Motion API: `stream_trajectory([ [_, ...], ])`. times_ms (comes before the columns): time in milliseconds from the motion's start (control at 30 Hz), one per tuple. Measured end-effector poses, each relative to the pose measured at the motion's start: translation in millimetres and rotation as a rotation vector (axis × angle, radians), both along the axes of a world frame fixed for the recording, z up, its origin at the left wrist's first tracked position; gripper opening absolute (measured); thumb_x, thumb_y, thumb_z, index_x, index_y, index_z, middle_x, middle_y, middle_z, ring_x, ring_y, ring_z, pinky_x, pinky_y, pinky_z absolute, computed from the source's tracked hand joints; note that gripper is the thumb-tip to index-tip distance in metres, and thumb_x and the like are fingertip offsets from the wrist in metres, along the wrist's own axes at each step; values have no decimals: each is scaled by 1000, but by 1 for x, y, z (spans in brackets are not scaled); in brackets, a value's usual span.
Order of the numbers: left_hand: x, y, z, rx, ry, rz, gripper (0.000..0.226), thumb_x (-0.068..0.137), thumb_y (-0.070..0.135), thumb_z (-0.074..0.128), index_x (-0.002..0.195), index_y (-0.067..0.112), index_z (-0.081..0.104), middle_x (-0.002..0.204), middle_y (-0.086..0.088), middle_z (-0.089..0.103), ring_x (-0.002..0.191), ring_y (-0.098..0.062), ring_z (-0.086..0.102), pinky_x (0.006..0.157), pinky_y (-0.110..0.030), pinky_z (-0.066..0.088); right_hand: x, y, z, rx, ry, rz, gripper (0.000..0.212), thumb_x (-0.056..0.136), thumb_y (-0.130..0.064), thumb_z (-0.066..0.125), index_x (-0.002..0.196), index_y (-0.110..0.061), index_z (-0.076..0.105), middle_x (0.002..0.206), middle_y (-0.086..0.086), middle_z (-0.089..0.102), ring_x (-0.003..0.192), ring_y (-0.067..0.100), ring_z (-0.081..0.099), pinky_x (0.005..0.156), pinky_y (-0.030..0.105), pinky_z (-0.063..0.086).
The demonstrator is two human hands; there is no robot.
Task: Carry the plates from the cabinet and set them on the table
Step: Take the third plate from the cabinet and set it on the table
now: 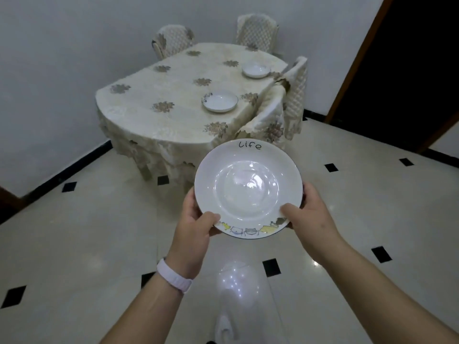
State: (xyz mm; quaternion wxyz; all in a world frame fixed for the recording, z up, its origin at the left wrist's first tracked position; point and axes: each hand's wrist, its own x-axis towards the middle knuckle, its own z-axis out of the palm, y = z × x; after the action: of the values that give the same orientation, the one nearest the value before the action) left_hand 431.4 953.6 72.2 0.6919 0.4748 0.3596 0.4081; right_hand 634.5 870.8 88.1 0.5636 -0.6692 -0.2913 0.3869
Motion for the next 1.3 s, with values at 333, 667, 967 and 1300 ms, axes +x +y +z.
stream_trajectory([
  [333, -25, 115, 5, -7, -41, 107, 62, 68, 1, 52, 119, 36, 60, 108, 0, 69, 90, -19, 65, 67, -34, 55, -24, 132, 13, 33, 3, 109, 52, 65, -14, 56, 110, -41, 55, 108, 0, 67, 98, 27, 67, 77, 49, 61],
  [667, -41, 207, -1, -17, 50, 285, 60, 67, 2, 52, 110, 43, 64, 101, 5, 71, 84, -13, 67, 65, -29, 55, -34, 260, -12, 50, 79, 228, 51, 65, -9, 54, 102, -44, 59, 94, -11, 72, 87, 17, 70, 68, 42, 60],
  [967, -28, 322, 10, -23, 127, 422, 60, 66, 1, 50, 112, 37, 63, 101, 3, 71, 83, -14, 67, 62, -28, 54, -20, 400, -11, 66, 55, 382, 56, 69, -9, 52, 118, -37, 56, 97, -12, 71, 87, 19, 70, 71, 46, 60],
  [1300, -51, 405, 14, -14, 182, 594, 69, 65, 1, 49, 122, 39, 57, 103, 8, 71, 82, -12, 68, 61, -27, 55, -42, 516, -14, 14, -15, 563, 56, 67, -18, 55, 113, -50, 51, 101, -16, 68, 84, 7, 69, 73, 43, 62],
])
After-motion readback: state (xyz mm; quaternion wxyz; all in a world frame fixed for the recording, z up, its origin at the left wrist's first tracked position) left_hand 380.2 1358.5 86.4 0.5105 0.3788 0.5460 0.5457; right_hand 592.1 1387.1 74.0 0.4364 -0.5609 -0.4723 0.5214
